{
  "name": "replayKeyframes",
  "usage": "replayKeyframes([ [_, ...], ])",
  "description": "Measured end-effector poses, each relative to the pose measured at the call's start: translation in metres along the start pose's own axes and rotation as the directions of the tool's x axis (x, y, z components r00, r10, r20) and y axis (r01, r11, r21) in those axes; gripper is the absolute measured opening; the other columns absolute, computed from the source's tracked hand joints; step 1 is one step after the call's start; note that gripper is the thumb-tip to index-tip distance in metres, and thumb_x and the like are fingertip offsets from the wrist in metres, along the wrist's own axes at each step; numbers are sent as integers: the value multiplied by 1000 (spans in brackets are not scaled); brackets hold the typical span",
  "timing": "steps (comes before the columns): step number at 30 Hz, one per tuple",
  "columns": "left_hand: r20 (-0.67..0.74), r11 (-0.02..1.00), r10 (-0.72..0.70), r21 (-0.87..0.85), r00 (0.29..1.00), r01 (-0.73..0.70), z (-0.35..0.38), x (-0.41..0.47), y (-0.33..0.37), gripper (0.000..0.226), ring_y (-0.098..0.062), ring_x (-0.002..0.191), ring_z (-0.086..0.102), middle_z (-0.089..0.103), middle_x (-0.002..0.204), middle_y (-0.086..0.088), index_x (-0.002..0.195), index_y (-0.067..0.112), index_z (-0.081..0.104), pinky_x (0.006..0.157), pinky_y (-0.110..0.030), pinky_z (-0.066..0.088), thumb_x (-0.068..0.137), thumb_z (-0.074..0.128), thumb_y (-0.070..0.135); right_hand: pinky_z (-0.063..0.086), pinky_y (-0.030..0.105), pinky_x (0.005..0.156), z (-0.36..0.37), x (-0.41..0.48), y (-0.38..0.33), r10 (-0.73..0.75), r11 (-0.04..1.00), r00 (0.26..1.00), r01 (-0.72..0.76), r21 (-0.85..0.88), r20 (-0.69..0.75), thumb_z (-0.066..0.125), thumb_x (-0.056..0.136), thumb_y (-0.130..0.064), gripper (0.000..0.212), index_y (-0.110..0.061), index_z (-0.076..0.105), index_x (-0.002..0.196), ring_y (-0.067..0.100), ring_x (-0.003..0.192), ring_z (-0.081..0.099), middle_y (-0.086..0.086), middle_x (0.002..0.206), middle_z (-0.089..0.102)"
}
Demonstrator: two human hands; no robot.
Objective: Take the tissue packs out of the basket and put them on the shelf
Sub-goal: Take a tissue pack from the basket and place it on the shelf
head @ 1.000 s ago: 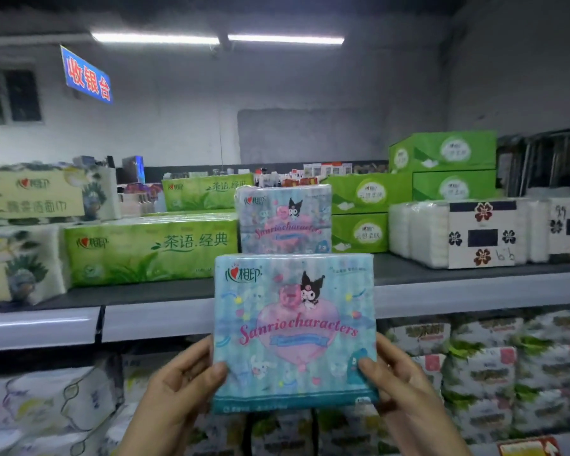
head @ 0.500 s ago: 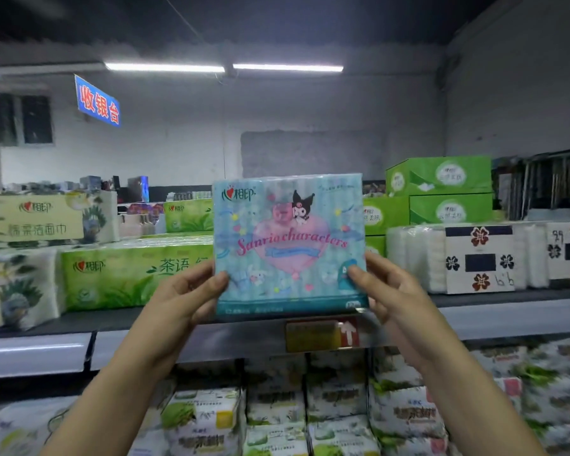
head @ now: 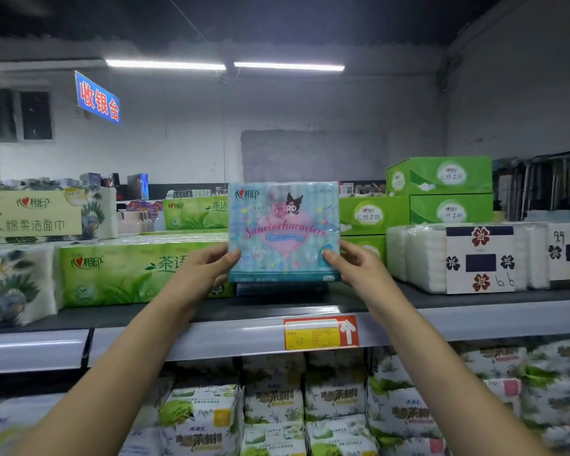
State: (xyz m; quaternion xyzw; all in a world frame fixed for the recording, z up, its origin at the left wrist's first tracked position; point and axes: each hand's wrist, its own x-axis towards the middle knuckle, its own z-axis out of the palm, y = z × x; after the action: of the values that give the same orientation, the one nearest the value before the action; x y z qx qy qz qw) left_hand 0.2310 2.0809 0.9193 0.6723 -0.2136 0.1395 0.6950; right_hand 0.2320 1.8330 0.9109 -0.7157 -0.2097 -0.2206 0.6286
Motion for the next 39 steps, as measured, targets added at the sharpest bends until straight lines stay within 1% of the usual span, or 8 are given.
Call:
replayKeyframes([
  [5, -24, 999, 35, 39, 999, -34, 1, 2, -9, 17, -3, 86, 70, 76, 91, 9, 103, 17, 67, 78, -16, 55, 94, 54, 12, 44, 3, 59, 3, 5, 7, -9, 999, 1000, 9, -37, -5, 58, 92, -18, 18, -30, 53, 104, -15, 72, 60, -19, 93, 60],
  [8, -28, 996, 47, 79, 999, -45, -1, 2, -11, 19, -4, 90, 70, 75, 96, 8, 107, 18, 68, 79, -17, 55, 92, 57, 14, 45, 4, 58, 2, 6, 8, 11, 999, 1000, -11, -35, -2, 59, 92, -20, 20, -27, 56, 110, -10, 79, 61, -17, 96, 62],
  [11, -57, 989, 62, 139, 996, -54, -1, 2, -14, 19, -2, 88, 69, 75, 94, 7, 106, 17, 69, 74, -14, 55, 90, 60, 15, 48, 9, 66, 2, 7, 13, 18, 997, 1000, -19, -68, -9, 60, 91, -22, 22, -24, 59, 113, 0, 93, 62, -12, 103, 66],
  [15, -128, 982, 81, 179, 988, -57, -2, 4, -19, 18, -5, 82, 71, 76, 90, 3, 104, 14, 71, 67, -15, 54, 88, 65, 12, 53, 31, 89, 1, 9, 18, -2, 986, 1000, -3, -165, -29, 63, 88, -29, 29, -22, 62, 116, 7, 102, 63, -8, 111, 68],
  [26, -167, 941, 174, 319, 970, -113, -3, 2, -27, 14, 4, 65, 65, 73, 69, 15, 96, 14, 74, 57, -13, 50, 85, 67, 8, 54, 32, 87, 1, 8, 22, -9, 964, 1000, 5, -267, -12, 65, 87, -30, 25, -23, 65, 111, 4, 97, 64, -8, 108, 69],
  [33, -59, 788, 204, 602, 977, -128, -4, 3, -26, 31, 9, 43, 44, 55, 44, 19, 59, 25, 61, 53, -23, 34, 88, 66, 18, 53, 31, 84, 1, 6, 20, 16, 913, 1000, -24, -406, -25, 61, 90, -33, 25, -20, 65, 111, 9, 97, 63, -5, 108, 69],
  [36, -66, 795, 182, 598, 981, -108, -5, 4, -26, 16, 10, 45, 48, 60, 49, 20, 73, 20, 70, 53, -19, 37, 88, 66, 19, 53, 32, 85, 1, 4, 18, 30, 905, 999, -32, -423, -11, 60, 90, -34, 26, -20, 64, 112, 10, 98, 62, -6, 109, 67],
  [39, -82, 836, 150, 542, 985, -82, -7, 2, -27, 9, 4, 67, 63, 73, 75, 14, 92, 18, 75, 68, -25, 50, 86, 68, 20, 53, 31, 85, -1, 3, 17, 62, 909, 998, -50, -414, 15, 59, 91, -34, 28, -22, 62, 115, 9, 100, 61, -7, 110, 66],
])
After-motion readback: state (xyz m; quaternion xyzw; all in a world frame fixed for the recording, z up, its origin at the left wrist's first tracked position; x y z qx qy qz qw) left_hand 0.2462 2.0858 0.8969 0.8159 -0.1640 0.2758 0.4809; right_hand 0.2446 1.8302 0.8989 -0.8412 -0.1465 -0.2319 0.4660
